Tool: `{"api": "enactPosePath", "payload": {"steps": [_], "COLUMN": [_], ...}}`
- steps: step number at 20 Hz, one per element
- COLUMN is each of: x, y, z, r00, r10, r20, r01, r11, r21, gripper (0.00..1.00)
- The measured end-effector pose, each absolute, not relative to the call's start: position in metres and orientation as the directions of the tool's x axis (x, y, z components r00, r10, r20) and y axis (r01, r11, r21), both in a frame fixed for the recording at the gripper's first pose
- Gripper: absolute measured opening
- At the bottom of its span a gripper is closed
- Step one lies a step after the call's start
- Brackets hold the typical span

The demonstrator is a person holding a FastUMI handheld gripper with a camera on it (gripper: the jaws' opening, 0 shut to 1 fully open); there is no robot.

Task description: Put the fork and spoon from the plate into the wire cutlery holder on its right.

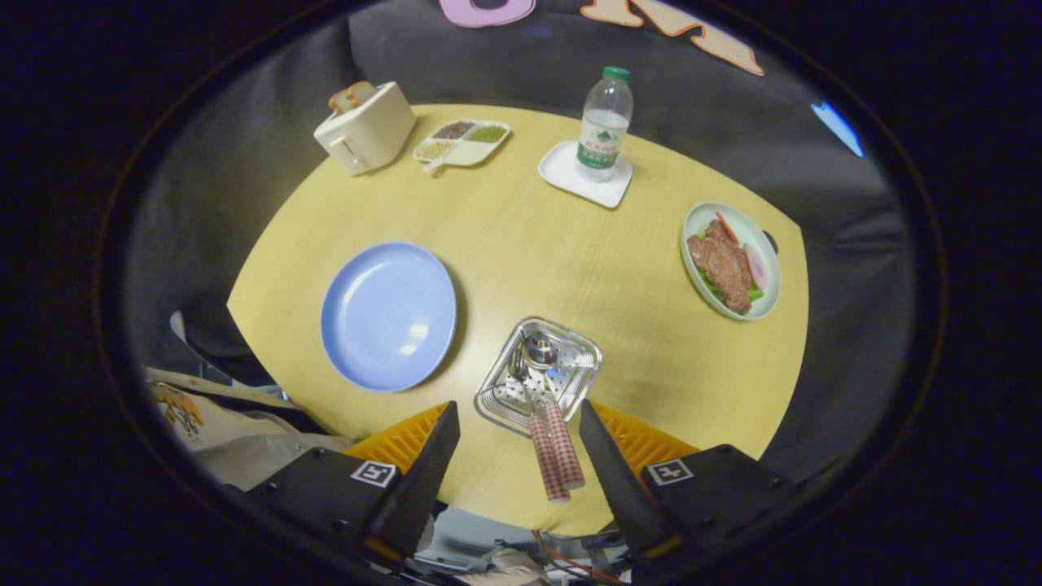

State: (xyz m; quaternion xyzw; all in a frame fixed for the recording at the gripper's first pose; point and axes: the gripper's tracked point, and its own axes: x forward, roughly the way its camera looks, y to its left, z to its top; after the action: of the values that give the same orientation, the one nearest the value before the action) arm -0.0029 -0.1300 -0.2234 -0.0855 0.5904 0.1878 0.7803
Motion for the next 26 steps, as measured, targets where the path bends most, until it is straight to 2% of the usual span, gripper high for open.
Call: {"api": "enactPosePath", "payload": {"steps": [7, 14, 21, 26], "x": [0.002, 0.004, 0.003, 0.001], "y": [-0.102, -0.088, -0.083, -0.093], "z": [-0.170, -0.110, -0.060, -0.051], "r00": [0.579, 0.847, 0.963, 0.986], "r10": [0.212, 0.148, 0.044, -0.036], "r20": [-0.787, -0.510, -0.265, -0.165], "r01": [-0.246, -0.128, -0.011, 0.049], "r11": [0.966, 0.989, 0.992, 0.996], "r21": [0.079, 0.074, 0.126, 0.071], "gripper": [0.97, 0.97, 0.97, 0.97]}}
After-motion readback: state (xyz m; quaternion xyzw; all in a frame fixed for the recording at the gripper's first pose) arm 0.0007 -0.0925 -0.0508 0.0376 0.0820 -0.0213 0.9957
